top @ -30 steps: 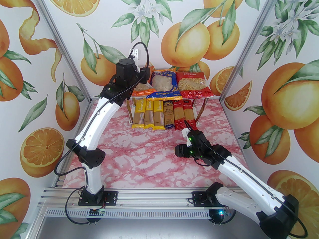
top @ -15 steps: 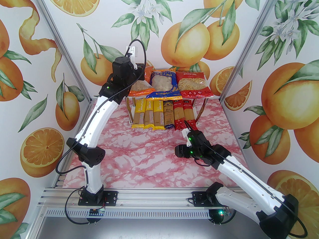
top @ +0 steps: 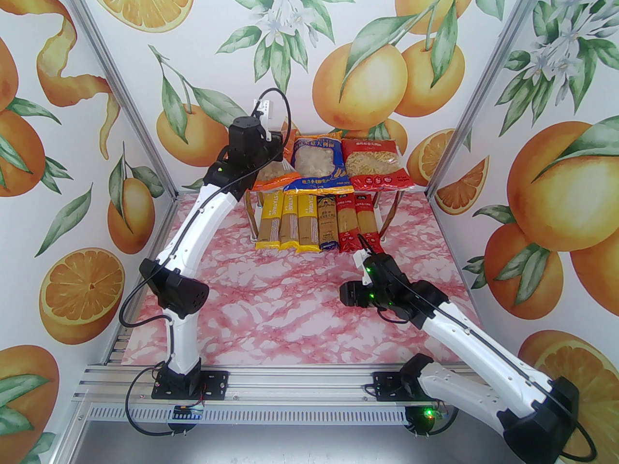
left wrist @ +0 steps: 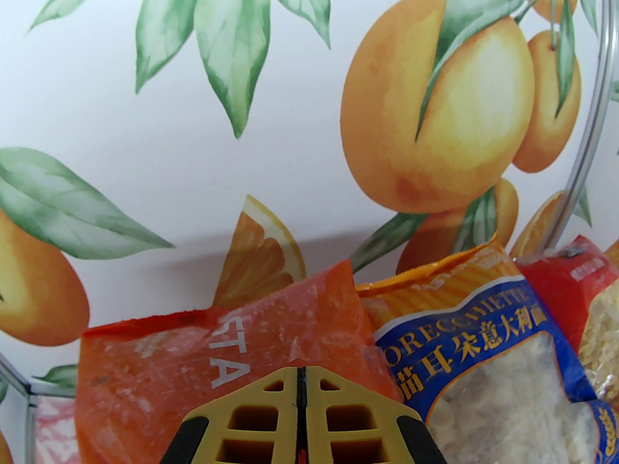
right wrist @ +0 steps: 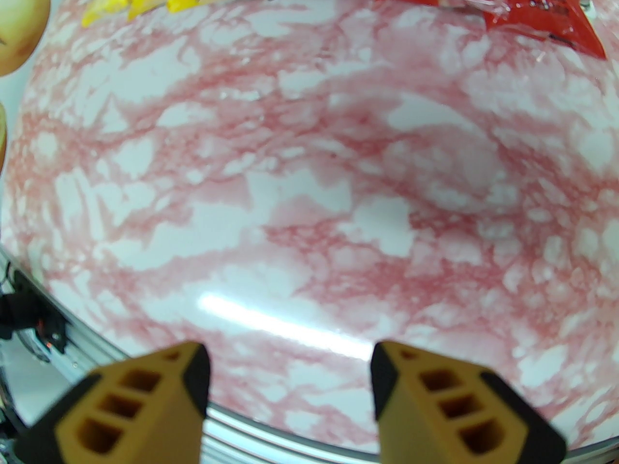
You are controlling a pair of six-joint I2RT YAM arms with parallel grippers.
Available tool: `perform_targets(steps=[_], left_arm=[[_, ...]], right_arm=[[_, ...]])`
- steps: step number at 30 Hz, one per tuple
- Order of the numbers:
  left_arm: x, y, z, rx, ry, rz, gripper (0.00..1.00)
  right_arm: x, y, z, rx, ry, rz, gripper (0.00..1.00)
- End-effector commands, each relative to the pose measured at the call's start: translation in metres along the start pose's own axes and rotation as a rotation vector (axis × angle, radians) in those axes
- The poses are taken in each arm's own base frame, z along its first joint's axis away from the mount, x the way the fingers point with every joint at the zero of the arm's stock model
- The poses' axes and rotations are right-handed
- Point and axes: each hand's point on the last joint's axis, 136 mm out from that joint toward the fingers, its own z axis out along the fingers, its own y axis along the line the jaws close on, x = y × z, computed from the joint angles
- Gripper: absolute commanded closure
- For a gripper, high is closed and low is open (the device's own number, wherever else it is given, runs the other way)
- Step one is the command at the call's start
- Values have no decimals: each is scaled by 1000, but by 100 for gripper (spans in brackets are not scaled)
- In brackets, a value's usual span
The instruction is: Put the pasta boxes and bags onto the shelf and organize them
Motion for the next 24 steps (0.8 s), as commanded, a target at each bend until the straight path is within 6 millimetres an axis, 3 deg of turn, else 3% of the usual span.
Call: perform_targets(steps=[1,7,11,13,19,20,22,24], left_arm=[[35,-2,4,26,78,42,90],[70,-4,3,53,100,57,85],[84,-2,8,60,123,72,53],[85,-2,10,60,121,79,45],[75,-9,16,101,83,78,43],[72,-9,18,107,76,76,41],[66,-14,21,125,66,75,24],[58,-18,23,140,57,72,19]], right_arm=[[-3,-6,-6,33,-17,15,40],[-3,-6,-4,33,-10,17,40],[-3,-5,-3,30,-5,19,40],[-2,-5,-3,32,-2,23,40],[-2,-5,-2,31,-2,27,40],[-2,-6,-2,32,-2,29,40],[-2,-5,-2,32,-1,28,40],[-2,-5,-3,32,-2,29,40]])
